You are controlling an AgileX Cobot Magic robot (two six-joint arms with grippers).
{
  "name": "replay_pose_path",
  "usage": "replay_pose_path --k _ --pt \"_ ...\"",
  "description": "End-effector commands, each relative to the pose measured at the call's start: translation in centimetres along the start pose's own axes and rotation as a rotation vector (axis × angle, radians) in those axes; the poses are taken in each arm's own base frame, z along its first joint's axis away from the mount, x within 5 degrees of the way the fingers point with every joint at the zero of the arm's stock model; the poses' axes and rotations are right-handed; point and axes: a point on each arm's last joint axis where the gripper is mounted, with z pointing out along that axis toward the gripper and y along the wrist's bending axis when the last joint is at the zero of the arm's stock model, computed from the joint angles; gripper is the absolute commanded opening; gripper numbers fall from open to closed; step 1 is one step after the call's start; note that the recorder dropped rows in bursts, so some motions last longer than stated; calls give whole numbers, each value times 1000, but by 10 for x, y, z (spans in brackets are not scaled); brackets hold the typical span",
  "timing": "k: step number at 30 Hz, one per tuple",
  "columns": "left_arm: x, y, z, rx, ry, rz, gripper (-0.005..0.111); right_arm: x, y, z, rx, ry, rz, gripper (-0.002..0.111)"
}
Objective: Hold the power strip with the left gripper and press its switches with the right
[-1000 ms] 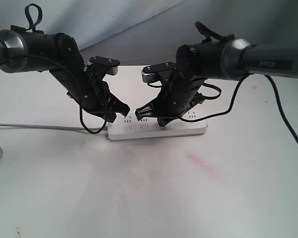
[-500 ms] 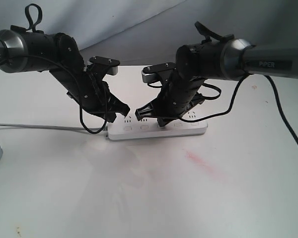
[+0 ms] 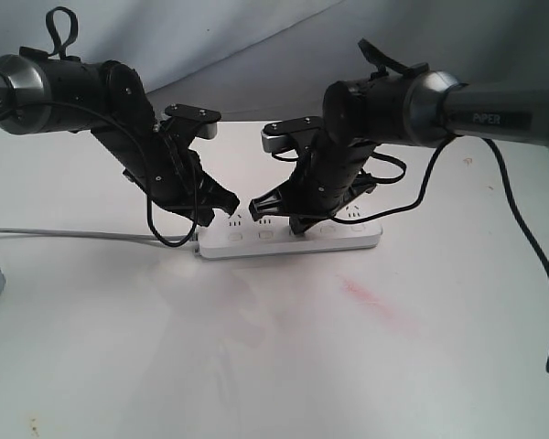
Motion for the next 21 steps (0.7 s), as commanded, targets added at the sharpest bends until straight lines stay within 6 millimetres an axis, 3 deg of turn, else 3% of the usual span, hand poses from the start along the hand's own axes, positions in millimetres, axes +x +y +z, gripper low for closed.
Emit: replay_pose_path --k 1,8,17,21 --pt "-2 -3 -1 4 -5 2 0 27 -2 43 26 189 -4 0" --pt "-2 -3 -1 4 -5 0 0 31 10 43 96 209 -56 0" --pt "-1 -3 -1 5 -2 2 0 30 9 43 114 200 -61 0" --pt "-1 -3 -1 5 -2 2 0 21 10 27 104 125 -61 0"
